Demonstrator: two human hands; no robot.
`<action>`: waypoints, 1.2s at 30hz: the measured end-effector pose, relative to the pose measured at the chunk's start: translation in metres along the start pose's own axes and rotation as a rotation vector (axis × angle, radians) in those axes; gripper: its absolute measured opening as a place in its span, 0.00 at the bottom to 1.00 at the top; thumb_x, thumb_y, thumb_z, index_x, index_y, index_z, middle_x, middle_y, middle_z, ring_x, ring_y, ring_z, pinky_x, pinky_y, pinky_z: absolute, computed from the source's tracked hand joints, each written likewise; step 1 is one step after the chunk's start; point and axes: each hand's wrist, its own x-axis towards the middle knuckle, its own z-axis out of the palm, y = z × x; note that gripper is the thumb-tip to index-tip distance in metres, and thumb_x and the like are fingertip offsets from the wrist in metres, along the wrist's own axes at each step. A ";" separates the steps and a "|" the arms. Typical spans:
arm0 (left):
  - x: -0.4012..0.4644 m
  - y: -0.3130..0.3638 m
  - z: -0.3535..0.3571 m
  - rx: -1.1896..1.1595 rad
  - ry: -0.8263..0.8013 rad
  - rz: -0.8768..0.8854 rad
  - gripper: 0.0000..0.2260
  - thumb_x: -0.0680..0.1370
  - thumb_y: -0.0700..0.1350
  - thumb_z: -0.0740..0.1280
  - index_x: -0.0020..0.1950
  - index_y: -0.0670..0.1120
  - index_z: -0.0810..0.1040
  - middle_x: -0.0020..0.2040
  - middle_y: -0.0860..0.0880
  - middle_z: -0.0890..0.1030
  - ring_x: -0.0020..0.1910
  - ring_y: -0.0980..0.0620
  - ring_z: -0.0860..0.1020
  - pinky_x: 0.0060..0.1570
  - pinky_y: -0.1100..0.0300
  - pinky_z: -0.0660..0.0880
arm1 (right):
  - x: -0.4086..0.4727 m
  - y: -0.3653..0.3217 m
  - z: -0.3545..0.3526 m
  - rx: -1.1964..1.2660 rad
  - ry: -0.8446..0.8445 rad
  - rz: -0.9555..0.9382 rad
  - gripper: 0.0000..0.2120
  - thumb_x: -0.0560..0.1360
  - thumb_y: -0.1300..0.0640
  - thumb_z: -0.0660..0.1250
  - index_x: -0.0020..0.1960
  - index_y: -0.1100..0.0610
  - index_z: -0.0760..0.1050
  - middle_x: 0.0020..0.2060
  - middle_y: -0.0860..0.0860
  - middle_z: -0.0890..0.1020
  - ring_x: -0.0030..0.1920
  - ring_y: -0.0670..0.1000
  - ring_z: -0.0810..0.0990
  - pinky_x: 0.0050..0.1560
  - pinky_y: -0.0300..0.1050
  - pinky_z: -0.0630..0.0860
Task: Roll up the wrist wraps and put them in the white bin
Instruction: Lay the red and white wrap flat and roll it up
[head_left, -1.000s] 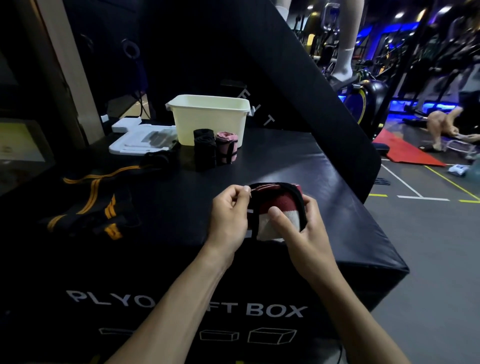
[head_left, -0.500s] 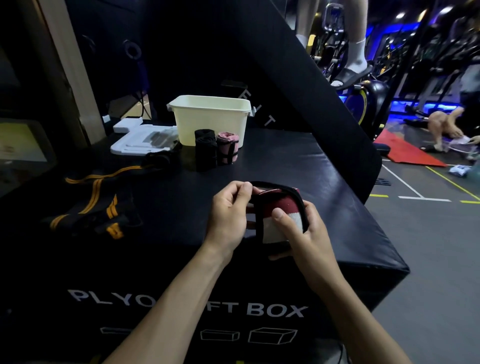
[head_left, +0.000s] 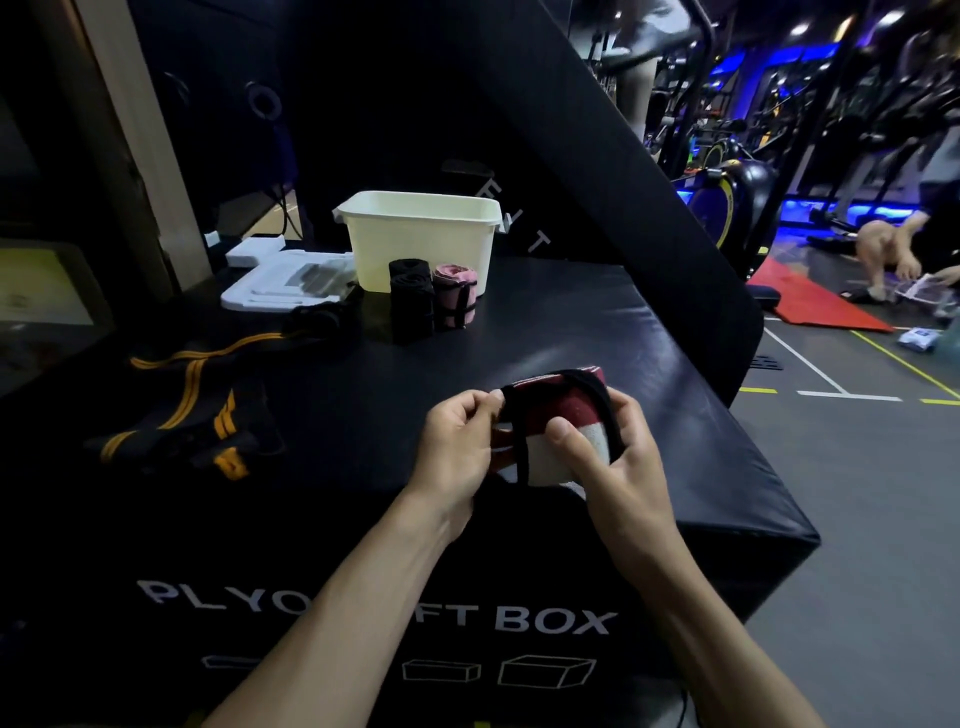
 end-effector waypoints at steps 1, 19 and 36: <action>0.003 -0.002 -0.001 -0.006 -0.002 -0.024 0.11 0.84 0.44 0.65 0.49 0.36 0.81 0.42 0.39 0.84 0.40 0.44 0.81 0.41 0.53 0.78 | -0.001 -0.001 0.001 0.001 -0.032 -0.005 0.33 0.66 0.37 0.73 0.66 0.51 0.73 0.57 0.46 0.83 0.58 0.44 0.82 0.57 0.43 0.79; 0.002 0.009 -0.022 0.144 -0.388 0.195 0.06 0.82 0.44 0.67 0.51 0.42 0.80 0.40 0.48 0.83 0.39 0.53 0.82 0.32 0.58 0.81 | 0.005 -0.006 -0.024 0.449 -0.302 0.170 0.32 0.74 0.45 0.74 0.71 0.62 0.70 0.64 0.68 0.77 0.60 0.66 0.78 0.62 0.72 0.70; 0.007 0.007 -0.014 0.203 -0.187 0.394 0.04 0.81 0.31 0.67 0.51 0.34 0.81 0.42 0.43 0.84 0.39 0.53 0.83 0.36 0.58 0.82 | 0.017 -0.002 -0.032 0.188 -0.253 0.021 0.28 0.77 0.44 0.69 0.73 0.52 0.71 0.69 0.54 0.78 0.69 0.57 0.77 0.68 0.62 0.74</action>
